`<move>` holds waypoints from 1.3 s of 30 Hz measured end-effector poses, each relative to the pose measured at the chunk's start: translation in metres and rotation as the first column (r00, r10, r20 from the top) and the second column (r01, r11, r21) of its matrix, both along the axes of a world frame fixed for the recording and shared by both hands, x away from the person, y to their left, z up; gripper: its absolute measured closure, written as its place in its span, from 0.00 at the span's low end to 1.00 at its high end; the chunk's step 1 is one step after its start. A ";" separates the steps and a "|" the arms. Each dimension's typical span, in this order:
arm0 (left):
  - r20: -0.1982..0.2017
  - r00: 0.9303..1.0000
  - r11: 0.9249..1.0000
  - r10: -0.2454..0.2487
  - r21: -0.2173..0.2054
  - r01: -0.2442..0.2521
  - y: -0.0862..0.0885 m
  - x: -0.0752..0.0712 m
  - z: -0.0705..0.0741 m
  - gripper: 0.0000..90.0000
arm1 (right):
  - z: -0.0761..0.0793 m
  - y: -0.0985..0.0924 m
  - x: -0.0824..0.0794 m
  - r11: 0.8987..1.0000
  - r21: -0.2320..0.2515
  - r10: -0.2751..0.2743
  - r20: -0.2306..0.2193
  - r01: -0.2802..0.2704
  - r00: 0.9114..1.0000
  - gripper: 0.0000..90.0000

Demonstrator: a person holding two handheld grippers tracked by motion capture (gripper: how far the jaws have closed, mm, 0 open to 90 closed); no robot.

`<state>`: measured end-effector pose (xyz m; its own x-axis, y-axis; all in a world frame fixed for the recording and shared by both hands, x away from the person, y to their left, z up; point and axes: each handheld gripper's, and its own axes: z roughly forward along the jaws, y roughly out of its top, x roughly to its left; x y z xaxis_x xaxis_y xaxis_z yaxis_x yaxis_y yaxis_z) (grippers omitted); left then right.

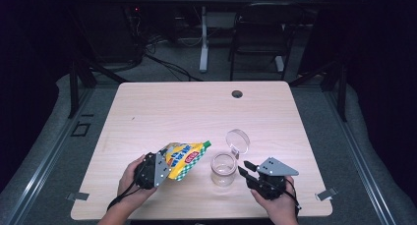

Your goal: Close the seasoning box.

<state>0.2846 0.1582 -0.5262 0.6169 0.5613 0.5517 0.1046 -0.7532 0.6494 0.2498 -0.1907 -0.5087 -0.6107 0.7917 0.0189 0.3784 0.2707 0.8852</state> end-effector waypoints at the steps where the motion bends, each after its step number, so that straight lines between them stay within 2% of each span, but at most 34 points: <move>1: 0.002 1.000 1.000 0.001 0.001 -0.001 0.000 0.000 0.001 0.68 | 0.002 0.002 0.000 1.000 -0.001 0.005 0.001 -0.005 1.000 0.78; 2: 0.001 1.000 1.000 0.002 -0.001 -0.002 0.000 0.000 0.001 0.68 | 0.003 0.004 0.000 1.000 0.000 0.008 -0.001 -0.008 1.000 0.79; 3: -0.002 1.000 1.000 0.001 -0.003 -0.001 0.000 0.000 0.002 0.68 | 0.004 0.005 0.000 1.000 -0.018 0.013 -0.005 -0.013 1.000 0.79; 12: -0.007 1.000 1.000 0.006 0.017 -0.006 0.001 0.002 0.002 0.68 | 0.021 0.016 0.004 0.999 -0.013 0.034 0.000 -0.034 0.999 0.80; 17: 0.020 1.000 0.998 0.008 0.064 -0.009 -0.004 0.002 0.004 0.68 | 0.022 0.027 0.011 0.998 -0.016 0.067 -0.002 -0.067 0.998 0.80; 22: 0.028 1.000 0.995 0.013 0.094 -0.016 -0.009 0.003 0.004 0.68 | 0.018 0.038 0.015 0.997 -0.004 0.083 0.029 -0.083 0.996 0.80; 26: 0.039 0.999 0.993 0.017 0.114 -0.021 -0.015 0.005 0.004 0.68 | 0.014 0.037 0.014 0.995 -0.002 0.100 0.021 -0.100 0.995 0.80; 28: 0.043 0.999 0.992 0.020 0.124 -0.025 -0.018 0.006 0.004 0.68 | 0.014 0.035 0.014 0.995 0.014 0.101 0.022 -0.102 0.995 0.80; 30: 0.068 0.997 0.989 0.019 0.148 -0.029 -0.022 0.006 0.003 0.68 | 0.012 0.034 0.015 0.995 0.007 0.098 0.028 -0.098 0.995 0.80; 36: 0.091 0.996 0.985 0.006 0.171 -0.021 -0.030 0.003 0.002 0.68 | 0.013 0.032 0.012 0.995 0.013 0.098 0.038 -0.099 0.994 0.78; 39: 0.110 0.994 0.980 -0.004 0.200 -0.018 -0.032 0.001 0.003 0.68 | 0.012 0.034 0.010 0.994 -0.001 0.105 0.039 -0.105 0.994 0.78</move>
